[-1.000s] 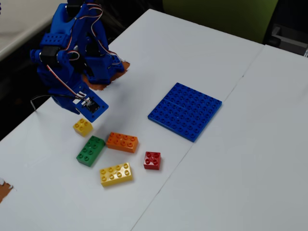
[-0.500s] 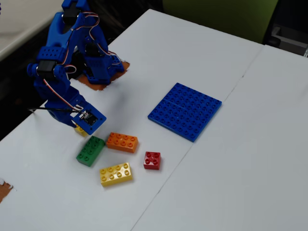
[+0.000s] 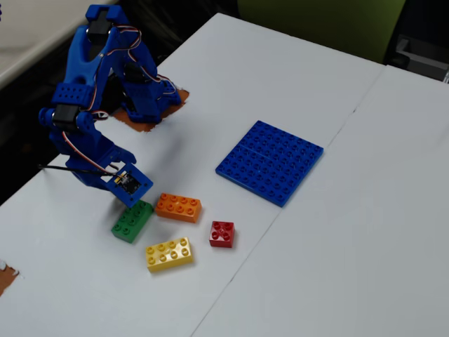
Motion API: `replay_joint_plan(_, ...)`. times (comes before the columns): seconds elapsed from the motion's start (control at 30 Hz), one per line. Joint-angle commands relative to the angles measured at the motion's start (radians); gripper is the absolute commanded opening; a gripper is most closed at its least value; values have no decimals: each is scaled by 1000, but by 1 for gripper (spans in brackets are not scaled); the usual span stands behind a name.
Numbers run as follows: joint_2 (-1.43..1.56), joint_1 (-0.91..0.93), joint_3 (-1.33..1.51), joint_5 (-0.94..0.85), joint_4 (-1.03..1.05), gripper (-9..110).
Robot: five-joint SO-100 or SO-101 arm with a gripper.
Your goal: Pick up the 2x2 yellow block and go up the 8x8 blue block.
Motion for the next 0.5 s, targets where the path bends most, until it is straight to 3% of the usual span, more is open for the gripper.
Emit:
replay_joint_plan(0.0, -3, 9, -23, -12, -12, 30)
replay_joint_plan(0.37, -34, 11, -31, -21, -34, 28)
replay_joint_plan(0.47, -35, 9, -31, -17, -37, 22)
